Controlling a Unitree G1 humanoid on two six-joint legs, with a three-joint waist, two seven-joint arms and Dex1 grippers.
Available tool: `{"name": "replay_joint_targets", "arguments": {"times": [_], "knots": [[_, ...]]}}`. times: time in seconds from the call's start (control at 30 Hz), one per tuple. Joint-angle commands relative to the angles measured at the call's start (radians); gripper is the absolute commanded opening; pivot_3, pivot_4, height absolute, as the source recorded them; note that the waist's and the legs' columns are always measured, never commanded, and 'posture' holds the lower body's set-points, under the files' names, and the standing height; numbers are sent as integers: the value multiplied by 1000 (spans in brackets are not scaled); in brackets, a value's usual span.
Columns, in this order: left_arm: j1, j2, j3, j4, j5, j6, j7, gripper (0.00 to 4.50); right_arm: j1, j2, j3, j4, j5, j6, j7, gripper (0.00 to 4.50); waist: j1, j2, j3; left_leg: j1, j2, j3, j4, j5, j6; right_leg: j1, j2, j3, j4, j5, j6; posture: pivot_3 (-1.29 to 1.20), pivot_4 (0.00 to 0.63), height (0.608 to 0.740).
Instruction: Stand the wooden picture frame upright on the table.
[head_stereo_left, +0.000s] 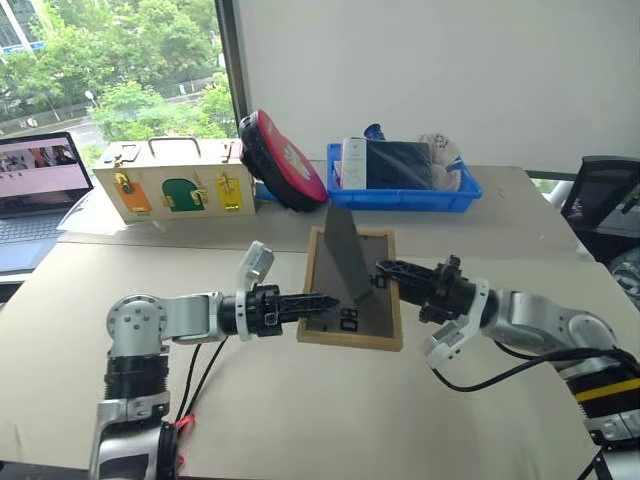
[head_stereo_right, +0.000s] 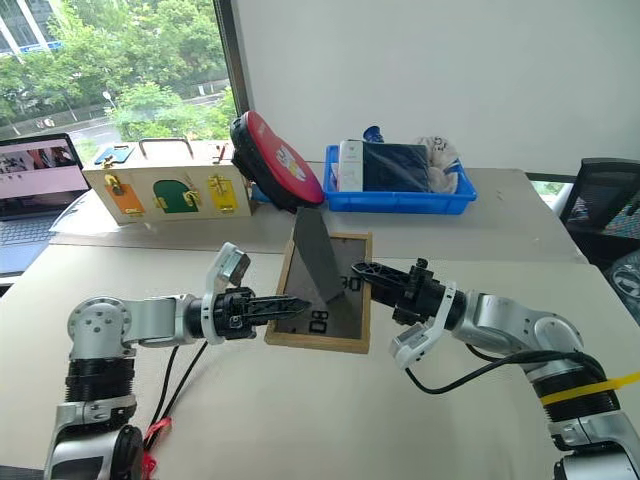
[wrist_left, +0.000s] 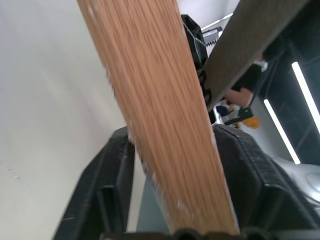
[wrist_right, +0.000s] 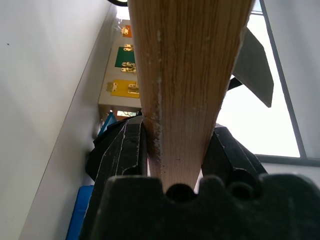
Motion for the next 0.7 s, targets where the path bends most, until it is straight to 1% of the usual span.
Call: {"name": "replay_joint_targets", "arguments": {"times": [0.03, 0.07, 0.1, 0.17, 0.27, 0.33, 0.37, 0.4, 0.43, 0.47, 0.5, 0.57, 0.67, 0.7], "knots": [[74, 133, -73, -133, 213, -190, -219, 4253, -46, -19, -29, -12, 130, 1, 39, 1218, -5, 0, 0, 0, 0, 0, 0, 0, 0, 0, 0, 0, 0, 0, 0, 0, 150, 735], [104, 173, -85, -161, 271, -260, -299, 4500, -52, -22, -25, -4, 165, 7, 62, 1218, -7, 0, 0, 0, 0, 0, -1, 0, 0, 0, 0, 0, 0, 0, 0, 0, 150, 735], [129, 208, -96, -180, 315, -323, -373, 4500, -60, -26, -18, 6, 201, 12, 89, 1218, -11, 0, 0, 1, 0, 0, -2, 0, 0, 0, 0, 0, 0, 0, 0, 0, 150, 735], [178, 250, -99, -210, 396, -464, -497, 4500, -74, -25, 3, 37, 332, 54, 181, 1218, -12, 0, 0, 2, 0, 0, -3, 0, 0, 0, 0, 0, 0, 0, -1, 0, 150, 735], [214, 264, -58, -206, 437, -585, -599, 4500, -96, -25, 49, 70, 550, 138, 365, 1214, -12, 1, 1, 2, 0, 0, -3, 1, 0, 1, 0, 0, 0, 0, -1, 0, 150, 735], [224, 262, -40, -198, 464, -643, -627, 4500, -103, -13, 67, 64, 742, 254, 522, 1214, -10, 1, 1, 2, 1, 1, -2, 1, 1, 1, 0, 0, 0, 0, -1, 0, 150, 735], [230, 262, -31, -199, 479, -675, -640, 4500, -99, 1, 70, 29, 912, 416, 646, 1214, -8, 1, 1, 2, 1, 0, -2, 1, 1, 1, 0, -1, 0, 0, -1, 0, 150, 735], [236, 260, -22, -200, 491, -700, -650, 4500, -103, 10, 69, 0, 1045, 555, 746, 1214, -8, 1, 1, 2, 1, 0, -2, 1, 1, 2, 0, -1, 0, 0, -1, 0, 150, 735], [243, 258, -20, -204, 501, -721, -656, 4500, -110, 16, 64, -32, 1161, 700, 826, 1213, -7, 1, 1, 2, 1, 0, -2, 1, 1, 2, 0, -1, 0, 0, -1, 0, 150, 735], [258, 258, -26, -217, 524, -752, -669, 4500, -123, 17, 61, -67, 1286, 884, 892, 1213, -5, 1, 1, 2, 1, 0, -2, 1, 2, 2, 0, -1, 0, 0, -1, 0, 150, 735], [277, 258, -35, -235, 549, -788, -689, 4500, -140, 12, 59, -96, 1395, 1065, 935, 1212, -6, 1, 1, 2, 1, 0, -2, 1, 2, 2, 0, -1, 0, 0, -1, 0, 150, 735], [307, 256, -48, -263, 594, -851, -713, 4500, -165, -1, 55, -138, 1524, 1330, 1002, 1211, -5, 1, 1, 2, 2, 0, -2, 1, 2, 2, 0, -1, 0, 0, -1, 0, 150, 735], [335, 244, -57, -293, 636, -918, -724, 4500, -192, -7, 50, -153, 1596, 1555, 1047, 1208, -2, 3, 2, 2, 2, 0, -2, 0, 2, 1, 0, -1, 0, 0, -1, 0, 150, 735], [348, 244, -57, -307, 638, -926, -728, 4500, -223, 15, 43, -133, 1623, 1633, 1043, 1208, -1, 3, 2, 2, 2, 0, -2, 0, 2, 1, 1, -1, 0, 0, -1, 0, 150, 735]]}}
